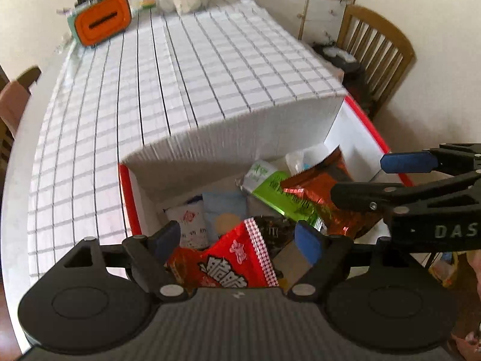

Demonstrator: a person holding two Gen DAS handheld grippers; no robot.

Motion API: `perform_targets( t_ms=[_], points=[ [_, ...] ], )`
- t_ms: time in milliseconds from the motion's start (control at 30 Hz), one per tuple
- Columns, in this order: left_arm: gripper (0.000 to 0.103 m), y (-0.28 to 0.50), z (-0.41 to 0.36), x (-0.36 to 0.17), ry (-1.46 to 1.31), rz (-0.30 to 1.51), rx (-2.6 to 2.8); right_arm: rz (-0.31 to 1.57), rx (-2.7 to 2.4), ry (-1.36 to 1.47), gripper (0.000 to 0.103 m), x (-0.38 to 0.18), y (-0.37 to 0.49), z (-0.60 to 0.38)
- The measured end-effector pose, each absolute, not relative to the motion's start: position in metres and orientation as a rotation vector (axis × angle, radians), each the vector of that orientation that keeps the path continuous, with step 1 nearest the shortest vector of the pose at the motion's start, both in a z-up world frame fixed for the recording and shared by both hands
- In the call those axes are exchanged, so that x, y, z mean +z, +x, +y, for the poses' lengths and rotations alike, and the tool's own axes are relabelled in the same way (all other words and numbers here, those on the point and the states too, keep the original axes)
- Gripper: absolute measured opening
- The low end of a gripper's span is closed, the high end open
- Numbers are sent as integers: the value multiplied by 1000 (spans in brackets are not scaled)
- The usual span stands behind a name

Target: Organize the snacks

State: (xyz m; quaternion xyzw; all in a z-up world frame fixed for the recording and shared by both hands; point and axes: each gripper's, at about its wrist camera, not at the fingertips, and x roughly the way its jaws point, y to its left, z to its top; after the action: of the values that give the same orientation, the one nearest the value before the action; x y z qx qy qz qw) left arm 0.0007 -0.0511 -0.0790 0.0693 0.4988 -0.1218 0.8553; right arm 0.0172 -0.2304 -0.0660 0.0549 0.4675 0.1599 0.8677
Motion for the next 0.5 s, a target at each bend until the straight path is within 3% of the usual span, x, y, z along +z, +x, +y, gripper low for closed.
perform_targets(
  t_ms=[367,500],
  points=[
    [86,-28,-54,-46,111,922,-197,868,413,124,90,-30,-9,-244],
    [92,-39,-54,-36,78,904,-176,815,432,82,97,-21,-22,-245]
  ],
)
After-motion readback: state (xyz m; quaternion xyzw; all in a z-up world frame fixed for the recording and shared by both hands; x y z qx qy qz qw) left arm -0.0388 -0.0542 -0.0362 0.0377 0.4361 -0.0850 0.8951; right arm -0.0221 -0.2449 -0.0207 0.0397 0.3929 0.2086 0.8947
